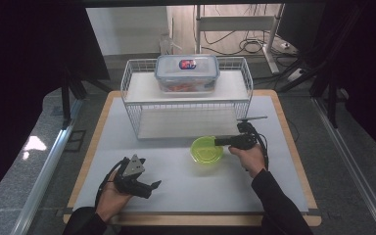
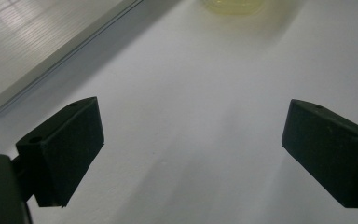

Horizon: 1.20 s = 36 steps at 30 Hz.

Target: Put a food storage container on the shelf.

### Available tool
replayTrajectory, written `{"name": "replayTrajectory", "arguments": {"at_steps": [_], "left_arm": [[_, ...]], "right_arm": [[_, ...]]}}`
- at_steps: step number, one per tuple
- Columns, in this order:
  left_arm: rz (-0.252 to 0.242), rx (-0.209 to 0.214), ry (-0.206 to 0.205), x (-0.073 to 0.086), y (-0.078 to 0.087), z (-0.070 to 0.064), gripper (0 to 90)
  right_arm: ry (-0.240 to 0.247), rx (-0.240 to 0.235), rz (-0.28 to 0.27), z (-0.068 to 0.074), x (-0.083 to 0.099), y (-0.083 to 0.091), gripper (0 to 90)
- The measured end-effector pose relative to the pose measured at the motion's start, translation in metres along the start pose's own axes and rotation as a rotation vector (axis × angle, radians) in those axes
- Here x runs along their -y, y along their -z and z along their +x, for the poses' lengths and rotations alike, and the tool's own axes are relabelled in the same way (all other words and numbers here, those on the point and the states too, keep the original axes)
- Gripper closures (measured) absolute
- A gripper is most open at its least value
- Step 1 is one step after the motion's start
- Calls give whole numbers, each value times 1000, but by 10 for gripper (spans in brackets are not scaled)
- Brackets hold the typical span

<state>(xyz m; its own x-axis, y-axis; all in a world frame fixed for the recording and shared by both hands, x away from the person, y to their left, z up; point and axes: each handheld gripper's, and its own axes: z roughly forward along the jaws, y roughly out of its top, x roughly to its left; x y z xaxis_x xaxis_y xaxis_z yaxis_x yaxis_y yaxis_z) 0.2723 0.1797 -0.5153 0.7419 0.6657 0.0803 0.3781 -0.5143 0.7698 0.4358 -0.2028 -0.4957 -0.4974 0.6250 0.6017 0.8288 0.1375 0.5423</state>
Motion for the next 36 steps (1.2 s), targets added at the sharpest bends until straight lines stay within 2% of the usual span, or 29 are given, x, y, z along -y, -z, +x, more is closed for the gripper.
{"name": "replayTrajectory", "arguments": {"at_steps": [6, 10, 18, 22, 26, 36], "left_arm": [[-1, -1, -2, 0, 0, 0, 54], [-1, 0, -3, 0, 0, 0, 54], [-2, -1, -3, 0, 0, -1, 54], [-3, -4, -5, -1, 0, 0, 54], [-8, -7, -4, -1, 1, -1, 54], [-12, -8, -7, -1, 2, 0, 54]], "right_arm": [[-69, -61, -25, -1, 4, 3, 824], [-47, -40, -40, 3, 3, 7, 826], [-44, -83, -76, 10, 3, 19, 827], [-38, -119, -103, 21, 2, 29, 827], [10, -153, -135, 42, -5, 45, 827], [71, -206, -198, 84, -39, 82, 827]]}}
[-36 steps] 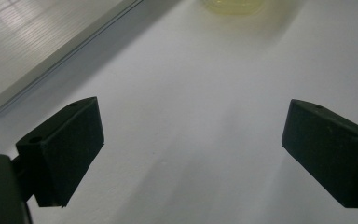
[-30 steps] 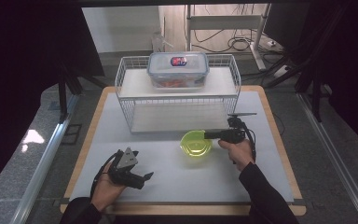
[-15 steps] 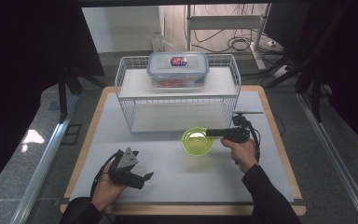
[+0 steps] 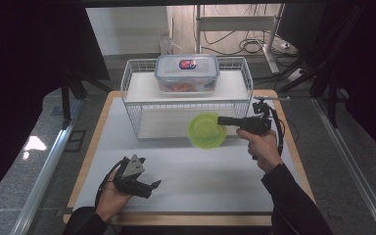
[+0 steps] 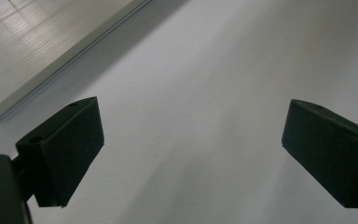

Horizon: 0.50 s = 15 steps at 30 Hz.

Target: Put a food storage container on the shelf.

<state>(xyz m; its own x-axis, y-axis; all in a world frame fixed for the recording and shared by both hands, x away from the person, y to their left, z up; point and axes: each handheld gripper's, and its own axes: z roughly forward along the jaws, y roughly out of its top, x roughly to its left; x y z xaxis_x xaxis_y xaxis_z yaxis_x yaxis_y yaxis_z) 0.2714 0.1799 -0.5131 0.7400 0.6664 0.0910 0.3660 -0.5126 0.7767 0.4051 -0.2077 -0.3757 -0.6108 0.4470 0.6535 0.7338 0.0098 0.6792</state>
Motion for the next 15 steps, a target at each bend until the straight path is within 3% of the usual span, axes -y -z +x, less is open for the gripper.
{"name": "replayTrajectory", "arguments": {"at_steps": [7, 15], "left_arm": [[-5, 1, -1, 0, 0, 1, 54], [-10, 6, 2, 0, 1, 0, 54]], "right_arm": [[33, -30, -38, 31, -40, 6, 827], [52, -16, -88, 57, -93, 1, 828]]}}
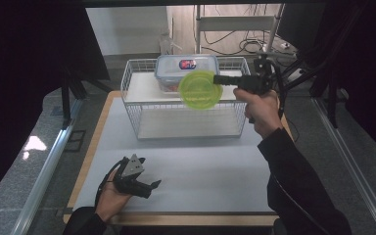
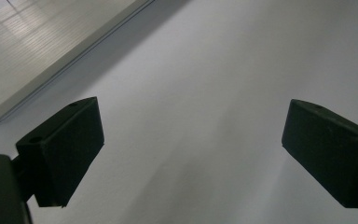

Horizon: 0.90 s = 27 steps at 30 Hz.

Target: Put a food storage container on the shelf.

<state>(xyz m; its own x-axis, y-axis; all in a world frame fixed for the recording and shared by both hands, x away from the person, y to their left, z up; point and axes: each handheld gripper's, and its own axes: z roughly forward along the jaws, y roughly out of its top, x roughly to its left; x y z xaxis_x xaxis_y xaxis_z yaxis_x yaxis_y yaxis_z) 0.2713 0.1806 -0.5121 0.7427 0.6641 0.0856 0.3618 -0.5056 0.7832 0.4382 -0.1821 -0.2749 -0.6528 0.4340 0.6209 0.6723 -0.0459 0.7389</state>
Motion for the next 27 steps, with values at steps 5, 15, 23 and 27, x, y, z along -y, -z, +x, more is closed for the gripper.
{"name": "replayTrajectory", "arguments": {"at_steps": [5, 15, 23, 27], "left_arm": [[-4, 2, 0, 0, 0, 0, 54], [-9, 15, -2, 0, 1, 0, 54], [-9, 22, -5, 0, 0, -1, 55], [-8, 23, -6, 0, 0, -1, 55]], "right_arm": [[5, 41, -42, 6, -36, -19, 827], [-45, 188, -79, -10, -82, -70, 827], [-123, 237, -122, -31, -88, -83, 791], [-129, 271, -121, -36, -86, -87, 721]]}}
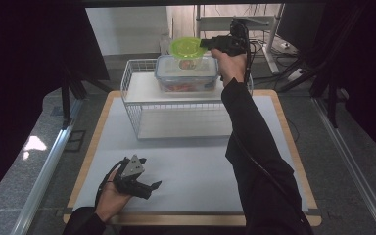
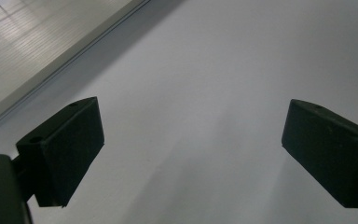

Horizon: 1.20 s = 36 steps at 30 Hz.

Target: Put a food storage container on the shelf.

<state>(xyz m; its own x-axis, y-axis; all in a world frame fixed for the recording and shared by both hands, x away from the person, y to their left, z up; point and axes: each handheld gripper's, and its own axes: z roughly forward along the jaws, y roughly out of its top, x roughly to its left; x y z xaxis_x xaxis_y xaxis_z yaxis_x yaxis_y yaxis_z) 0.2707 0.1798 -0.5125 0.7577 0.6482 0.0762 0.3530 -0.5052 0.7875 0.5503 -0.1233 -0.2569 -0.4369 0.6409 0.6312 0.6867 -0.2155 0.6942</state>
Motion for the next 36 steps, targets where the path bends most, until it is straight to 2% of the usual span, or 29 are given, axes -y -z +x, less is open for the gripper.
{"name": "replayTrajectory", "arguments": {"at_steps": [2, 5, 8, 9, 14, 15, 20, 24, 31, 36], "left_arm": [[1, -1, -1, 0, 0, 0, 55], [-2, 0, -1, 0, 0, 0, 55], [-1, 1, 0, 0, 0, 0, 55], [0, 0, -1, 0, 0, 0, 55], [1, -4, -5, 0, 0, -1, 55], [2, -4, -5, 0, 0, 0, 55], [0, -9, -4, 0, 0, -1, 55], [-4, -9, 2, 0, 0, 0, 54], [-5, -15, 4, 0, 0, -1, 52], [-2, -16, 6, 0, -1, 0, 51]], "right_arm": [[-4, -4, -4, -1, 1, -1, 723], [20, 12, -9, -1, 1, -2, 690], [67, 27, -22, 3, 1, 1, 574], [109, 34, -32, 5, 1, 4, 511], [224, 35, -44, 8, 8, 21, 273], [270, 42, -35, 8, 14, 25, 229], [389, 34, -6, 1, 47, 46, 126], [501, 47, 21, -6, 84, 64, 90], [620, 56, 31, -18, 138, 97, 55], [652, 63, 39, -27, 166, 113, 34]]}}
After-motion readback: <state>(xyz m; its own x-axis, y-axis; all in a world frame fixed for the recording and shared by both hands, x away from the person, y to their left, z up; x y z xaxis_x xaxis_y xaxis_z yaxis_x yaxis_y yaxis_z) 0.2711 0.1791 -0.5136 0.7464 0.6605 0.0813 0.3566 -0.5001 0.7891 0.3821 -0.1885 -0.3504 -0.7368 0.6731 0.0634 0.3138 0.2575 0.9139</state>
